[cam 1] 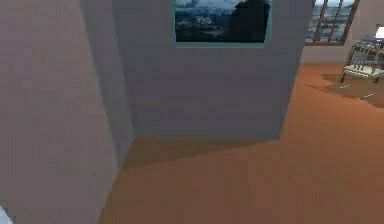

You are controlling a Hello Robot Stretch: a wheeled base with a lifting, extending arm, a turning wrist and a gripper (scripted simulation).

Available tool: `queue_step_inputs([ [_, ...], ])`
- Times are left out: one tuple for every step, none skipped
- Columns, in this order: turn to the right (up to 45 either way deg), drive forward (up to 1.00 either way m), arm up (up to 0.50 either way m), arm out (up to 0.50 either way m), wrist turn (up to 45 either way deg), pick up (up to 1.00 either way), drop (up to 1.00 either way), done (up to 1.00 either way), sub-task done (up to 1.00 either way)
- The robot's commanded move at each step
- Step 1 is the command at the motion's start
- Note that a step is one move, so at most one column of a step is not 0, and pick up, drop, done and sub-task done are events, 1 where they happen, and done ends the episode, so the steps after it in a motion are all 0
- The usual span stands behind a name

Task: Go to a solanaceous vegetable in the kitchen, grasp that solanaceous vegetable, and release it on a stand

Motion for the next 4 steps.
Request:
queue_step_inputs([
  [0.0,0.45,0.00,0.00,0.0,0.00,0.00,0.00,0.00],
  [45.0,0.00,0.00,0.00,0.0,0.00,0.00,0.00,0.00],
  [3.0,0.00,0.00,0.00,0.0,0.00,0.00,0.00,0.00],
  [0.0,1.00,0.00,0.00,0.0,0.00,0.00,0.00,0.00],
])
